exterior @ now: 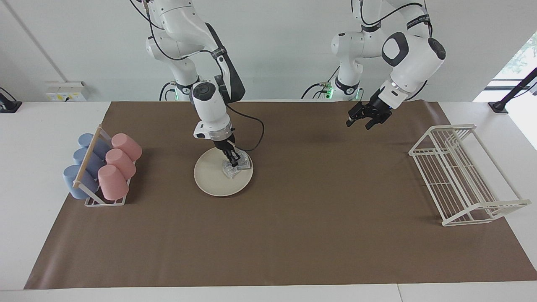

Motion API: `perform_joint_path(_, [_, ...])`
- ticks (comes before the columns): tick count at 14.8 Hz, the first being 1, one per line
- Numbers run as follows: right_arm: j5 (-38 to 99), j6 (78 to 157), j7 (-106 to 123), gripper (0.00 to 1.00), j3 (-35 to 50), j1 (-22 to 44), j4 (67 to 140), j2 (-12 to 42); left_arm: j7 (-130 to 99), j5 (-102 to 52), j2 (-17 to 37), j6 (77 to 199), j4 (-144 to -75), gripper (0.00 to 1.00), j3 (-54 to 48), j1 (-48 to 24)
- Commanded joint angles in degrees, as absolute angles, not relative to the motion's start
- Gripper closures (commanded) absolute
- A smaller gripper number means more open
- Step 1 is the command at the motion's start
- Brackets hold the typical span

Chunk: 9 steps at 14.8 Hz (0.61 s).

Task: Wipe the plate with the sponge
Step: 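Rub the scrubber around the plate surface with the right gripper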

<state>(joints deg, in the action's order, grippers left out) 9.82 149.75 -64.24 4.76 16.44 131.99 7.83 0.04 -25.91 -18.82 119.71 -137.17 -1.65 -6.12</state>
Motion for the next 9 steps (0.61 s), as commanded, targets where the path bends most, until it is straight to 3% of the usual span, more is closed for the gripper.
perform_joint_path(1, [9.84, 150.56, -57.05, 1.00, 5.18, 12.22, 132.54, 8.88, -1.58, -24.52, -18.02, 121.11, -136.76, 0.00, -2.20, -5.71])
perform_joint_path(9, [9.84, 150.64, -74.42, 1.00, 5.19, 19.68, 132.63, 8.53, -1.58, -24.52, -18.02, 121.20, -136.76, 0.00, -2.20, -5.80])
